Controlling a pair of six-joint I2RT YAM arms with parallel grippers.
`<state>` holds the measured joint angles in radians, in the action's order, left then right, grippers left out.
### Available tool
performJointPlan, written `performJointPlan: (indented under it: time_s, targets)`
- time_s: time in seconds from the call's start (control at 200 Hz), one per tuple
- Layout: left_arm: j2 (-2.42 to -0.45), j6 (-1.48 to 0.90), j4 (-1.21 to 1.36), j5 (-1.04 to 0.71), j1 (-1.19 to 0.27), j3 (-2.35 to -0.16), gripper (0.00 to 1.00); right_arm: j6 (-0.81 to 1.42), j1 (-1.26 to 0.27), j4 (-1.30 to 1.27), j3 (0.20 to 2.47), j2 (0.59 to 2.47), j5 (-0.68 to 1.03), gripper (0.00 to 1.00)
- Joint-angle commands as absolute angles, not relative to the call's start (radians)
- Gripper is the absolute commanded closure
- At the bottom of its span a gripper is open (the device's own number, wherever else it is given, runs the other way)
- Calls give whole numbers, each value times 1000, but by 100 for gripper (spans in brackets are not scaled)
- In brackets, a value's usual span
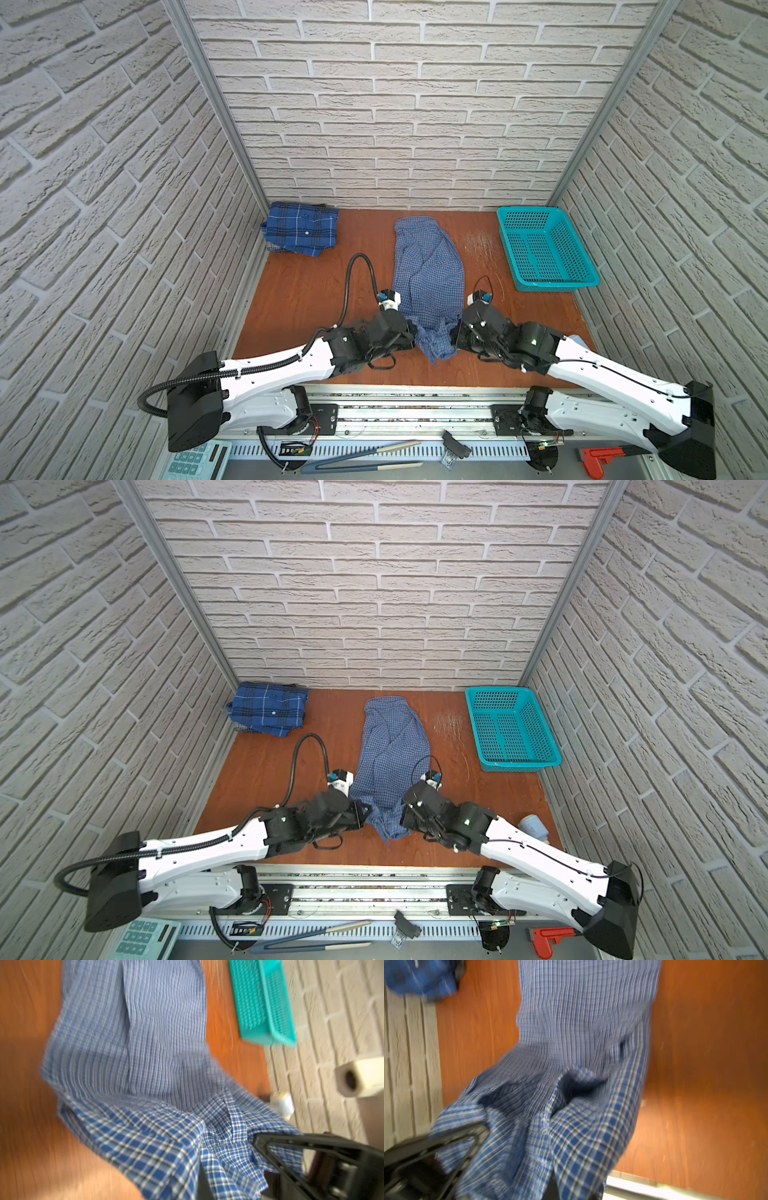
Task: Fold and stack the long sleeve shirts
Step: 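Lift the near end with both grippers and fold it onto the far half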
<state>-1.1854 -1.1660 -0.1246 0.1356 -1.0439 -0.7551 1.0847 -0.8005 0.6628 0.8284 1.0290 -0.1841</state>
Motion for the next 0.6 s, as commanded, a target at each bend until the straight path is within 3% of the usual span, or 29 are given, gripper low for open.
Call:
performJointPlan:
  time_s: [0.0, 0.185, 0.42, 0.51, 0.595]
  targets:
    - [-1263, -984, -165, 25, -919, -840, 100, 875, -664, 617, 912, 1139, -168, 94]
    - [-1457, -861, -154, -101, -725, -1002, 100, 729, -479, 545, 1059, 1361, -107, 94]
    - [-1714, -793, -142, -196, -587, -1171, 100, 611, -336, 459, 1227, 1615, -39, 90]
    - [-1791, -776, -146, -223, -562, -1244, 93, 585, -303, 486, 1313, 1725, -27, 87]
    - [-1850, -756, -166, -220, -545, -1316, 80, 561, -277, 484, 1367, 1801, 25, 73]
